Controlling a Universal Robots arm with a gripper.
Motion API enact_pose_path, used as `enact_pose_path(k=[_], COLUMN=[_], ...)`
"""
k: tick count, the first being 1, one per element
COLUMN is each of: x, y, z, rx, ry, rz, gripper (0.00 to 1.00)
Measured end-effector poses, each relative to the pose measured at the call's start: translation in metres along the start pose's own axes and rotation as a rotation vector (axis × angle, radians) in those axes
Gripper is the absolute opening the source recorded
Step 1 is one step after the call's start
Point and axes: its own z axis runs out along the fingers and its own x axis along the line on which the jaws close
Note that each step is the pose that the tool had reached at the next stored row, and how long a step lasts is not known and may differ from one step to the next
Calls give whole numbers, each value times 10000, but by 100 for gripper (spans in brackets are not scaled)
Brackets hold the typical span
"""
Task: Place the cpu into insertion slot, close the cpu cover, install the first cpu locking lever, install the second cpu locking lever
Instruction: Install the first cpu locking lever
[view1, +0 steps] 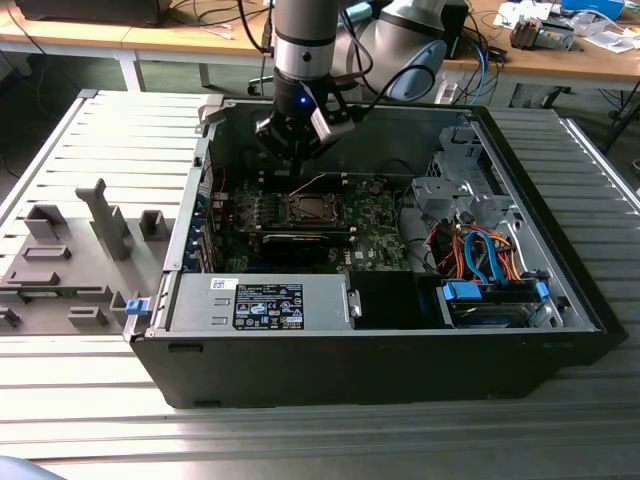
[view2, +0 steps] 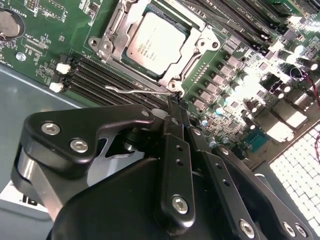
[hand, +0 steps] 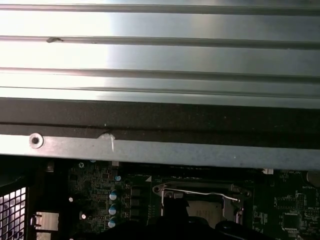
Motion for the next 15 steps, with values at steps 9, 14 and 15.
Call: enact_pose_path(k=[9,14,15], x=[-1,-1,-1], y=[0,0,0], z=[17,32,35], rx=[32,36,37], ry=[-8,-8,-8], rz=[-1081,-1163,-1182], gripper=[11,11,11])
